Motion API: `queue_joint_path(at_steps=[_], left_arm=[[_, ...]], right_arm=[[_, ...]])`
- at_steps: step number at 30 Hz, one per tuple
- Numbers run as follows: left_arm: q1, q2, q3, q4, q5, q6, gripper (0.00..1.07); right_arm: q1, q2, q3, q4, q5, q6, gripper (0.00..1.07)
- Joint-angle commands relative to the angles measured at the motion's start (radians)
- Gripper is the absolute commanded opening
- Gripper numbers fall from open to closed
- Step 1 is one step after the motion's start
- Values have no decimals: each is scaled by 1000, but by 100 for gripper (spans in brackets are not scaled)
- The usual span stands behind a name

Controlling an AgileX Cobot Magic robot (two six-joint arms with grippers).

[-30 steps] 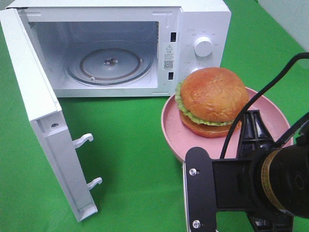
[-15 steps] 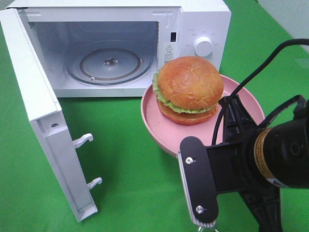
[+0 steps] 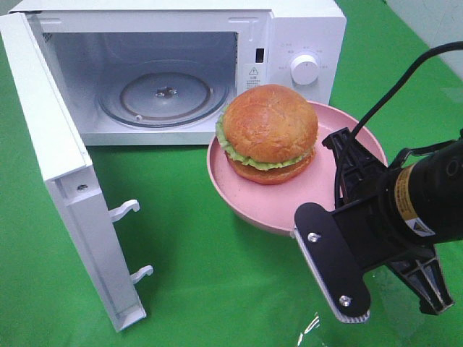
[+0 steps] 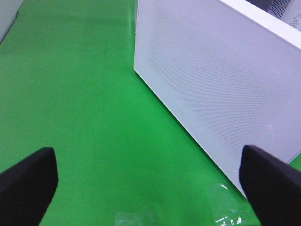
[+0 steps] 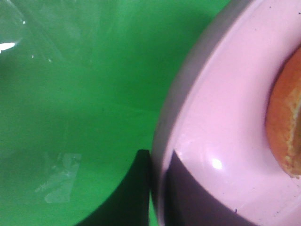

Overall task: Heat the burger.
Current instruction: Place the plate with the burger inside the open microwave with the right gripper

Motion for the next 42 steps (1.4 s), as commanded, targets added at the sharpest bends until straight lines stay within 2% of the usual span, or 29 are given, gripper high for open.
queue_joint_path(at_steps=[1,9,13,20,25,28,34,42], left_arm=[[1,-16,3,-4,-7,1,96],[1,-16,3,-4,-7,1,96],[1,-16,3,-4,-7,1,96],[1,-16,3,-4,-7,1,96],[1,-16,3,-4,-7,1,96],[1,-16,3,-4,-7,1,96],[1,-16,3,-4,-7,1,96],[1,-16,3,-4,-7,1,96]], right_arm=[[-60,-3,-5,48,-57,-171,0],[-157,-3,-5,191,-134,-360,0],[-214,-3,-5,282,-145,-531,0],[-270,-3,-5,434,-129,-782,0],[-304,-3,-5,519,-130,-868,0],[-304,-3,-5,534,-129,-873,0],[-300,-3,-6,444,-126,-823,0],[-300,27,-53,440,-106,-799,0]])
